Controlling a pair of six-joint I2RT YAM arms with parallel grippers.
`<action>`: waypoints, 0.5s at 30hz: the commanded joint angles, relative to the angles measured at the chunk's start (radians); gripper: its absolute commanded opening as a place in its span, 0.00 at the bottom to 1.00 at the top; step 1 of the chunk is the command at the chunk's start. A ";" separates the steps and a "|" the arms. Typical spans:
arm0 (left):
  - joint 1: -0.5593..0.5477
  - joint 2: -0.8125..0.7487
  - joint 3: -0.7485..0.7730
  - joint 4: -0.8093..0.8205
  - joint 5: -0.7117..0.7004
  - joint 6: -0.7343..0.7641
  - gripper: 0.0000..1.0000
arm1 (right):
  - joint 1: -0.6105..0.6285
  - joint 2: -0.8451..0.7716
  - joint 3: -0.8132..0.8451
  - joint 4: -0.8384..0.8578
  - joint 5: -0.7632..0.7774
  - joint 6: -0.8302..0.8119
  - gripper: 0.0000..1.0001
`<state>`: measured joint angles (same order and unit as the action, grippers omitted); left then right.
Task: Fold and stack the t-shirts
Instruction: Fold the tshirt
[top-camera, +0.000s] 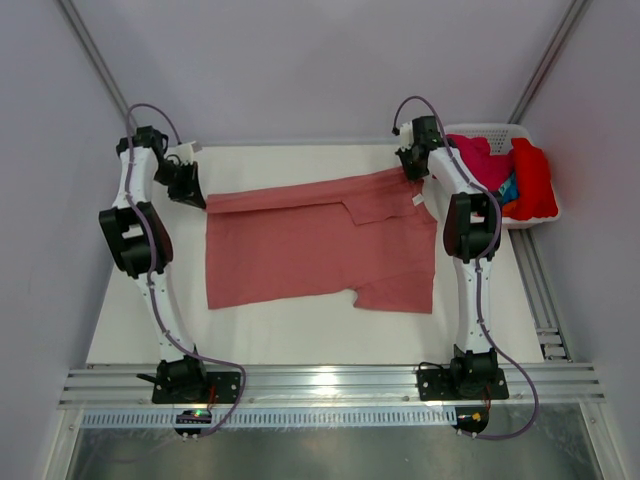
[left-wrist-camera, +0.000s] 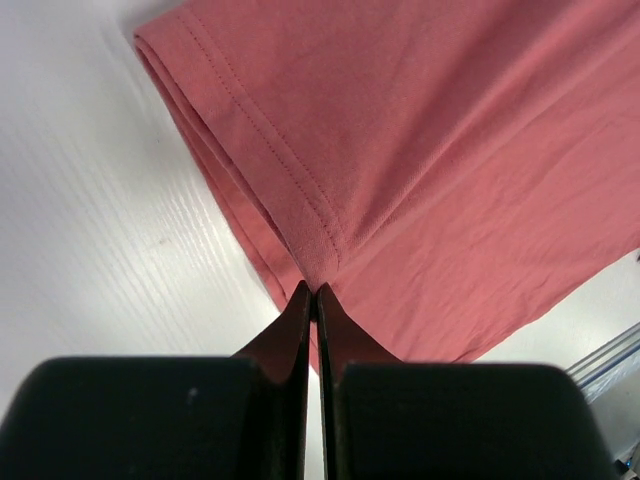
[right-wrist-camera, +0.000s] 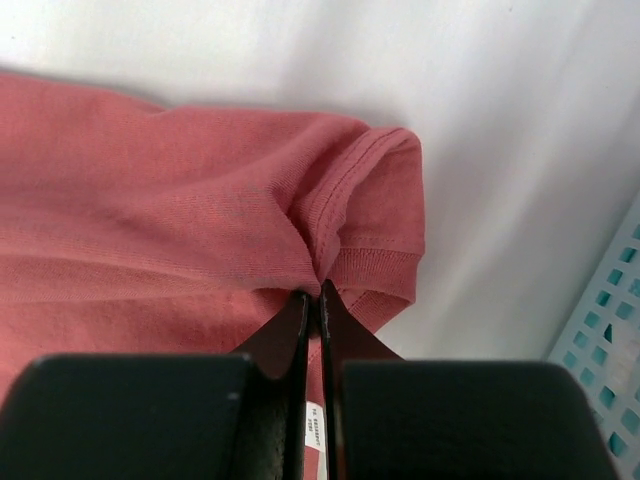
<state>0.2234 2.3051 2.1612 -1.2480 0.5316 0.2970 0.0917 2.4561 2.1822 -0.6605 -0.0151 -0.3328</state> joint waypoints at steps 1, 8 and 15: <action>0.017 -0.067 -0.001 -0.008 -0.001 0.025 0.00 | -0.010 -0.088 0.024 -0.005 -0.022 -0.031 0.03; 0.019 -0.075 -0.011 -0.022 0.007 0.037 0.00 | -0.010 -0.105 0.057 -0.051 -0.051 -0.066 0.03; 0.017 -0.073 -0.020 -0.025 0.019 0.041 0.00 | -0.010 -0.132 0.112 -0.054 -0.060 -0.069 0.03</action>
<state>0.2237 2.2951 2.1414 -1.2560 0.5396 0.3214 0.0895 2.4248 2.2173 -0.7311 -0.0685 -0.3882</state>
